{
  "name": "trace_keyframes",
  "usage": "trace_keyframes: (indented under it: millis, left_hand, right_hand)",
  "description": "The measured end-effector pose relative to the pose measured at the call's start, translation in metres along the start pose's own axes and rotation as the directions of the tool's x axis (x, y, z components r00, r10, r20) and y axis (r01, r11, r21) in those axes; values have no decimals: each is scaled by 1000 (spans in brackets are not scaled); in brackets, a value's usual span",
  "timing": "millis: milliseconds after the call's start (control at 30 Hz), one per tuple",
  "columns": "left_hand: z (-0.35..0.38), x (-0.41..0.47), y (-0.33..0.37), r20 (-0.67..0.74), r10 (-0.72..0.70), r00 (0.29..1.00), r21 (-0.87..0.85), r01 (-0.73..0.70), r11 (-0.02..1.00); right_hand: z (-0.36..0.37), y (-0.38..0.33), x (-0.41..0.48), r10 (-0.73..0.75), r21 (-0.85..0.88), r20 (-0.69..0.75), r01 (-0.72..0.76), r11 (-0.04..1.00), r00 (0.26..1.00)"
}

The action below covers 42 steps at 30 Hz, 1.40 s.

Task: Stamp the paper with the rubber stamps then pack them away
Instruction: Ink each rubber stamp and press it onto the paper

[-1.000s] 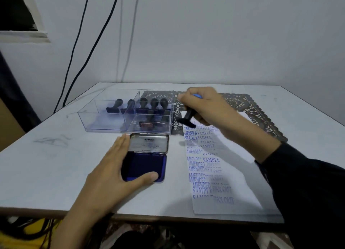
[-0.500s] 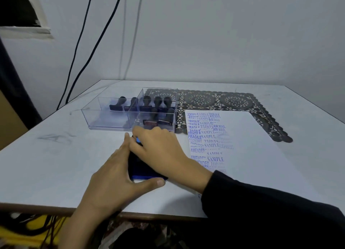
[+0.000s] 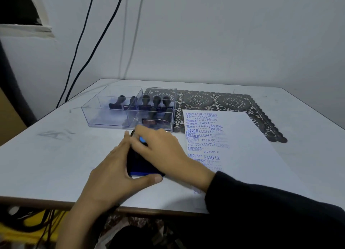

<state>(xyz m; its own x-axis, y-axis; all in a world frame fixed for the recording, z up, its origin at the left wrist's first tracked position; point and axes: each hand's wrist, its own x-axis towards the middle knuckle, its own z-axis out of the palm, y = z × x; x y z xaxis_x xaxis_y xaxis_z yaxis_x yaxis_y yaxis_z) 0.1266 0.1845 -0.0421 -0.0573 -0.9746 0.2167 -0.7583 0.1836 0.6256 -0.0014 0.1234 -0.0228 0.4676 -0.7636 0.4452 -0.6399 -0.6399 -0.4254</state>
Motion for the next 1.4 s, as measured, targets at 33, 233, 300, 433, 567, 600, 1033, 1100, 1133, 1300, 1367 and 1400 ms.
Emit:
trace_keyframes:
  millis: [33, 233, 300, 433, 567, 600, 1033, 1100, 1133, 1300, 1367, 1400]
  left_hand:
    - [-1, -1, 2, -5, 6, 1000, 3, -6, 1000]
    - [1, -5, 6, -32, 32, 999, -44, -33, 998]
    - [7, -5, 13, -28, 66, 997, -77, -68, 995]
    - [33, -4, 49, 31, 214, 976, -81, -211, 974]
    - [68, -1, 83, 132, 266, 955, -15, -266, 964]
    - [77, 0, 83, 145, 267, 953, 28, -274, 961]
    - [83, 2, 87, 271, 254, 929, 274, -327, 905]
    - [82, 2, 87, 279, 247, 928, 257, -320, 912]
    - [83, 3, 87, 280, 246, 928, 250, -318, 915]
    - [80, 2, 87, 259, 238, 936, 203, -294, 934]
    - [80, 2, 84, 237, 252, 938, 168, -295, 941]
    - [79, 1, 84, 213, 270, 939, 158, -305, 939]
  right_hand:
    - [-6, 4, 4, 36, 82, 40, -39, 996, 999]
    - [-61, 49, -5, 185, 224, -75, -164, 961, 980]
    - [-80, 70, -16, 232, 171, -114, -211, 962, 966]
    - [-106, 108, -39, 312, 4, -163, -316, 949, 936]
    - [-113, 121, -58, 328, -146, -155, -350, 925, 932]
    - [-114, 120, -60, 318, -155, -157, -341, 927, 935]
    - [-94, 110, -74, 259, -334, -203, -315, 888, 944]
    - [-95, 110, -73, 279, -313, -192, -328, 891, 941]
    - [-97, 111, -70, 300, -279, -162, -335, 900, 940]
    - [-117, 119, -49, 421, 132, -61, -411, 902, 905]
    - [-123, 116, -43, 444, 278, -123, -398, 874, 888]
    - [-125, 113, -41, 444, 325, -143, -382, 865, 884]
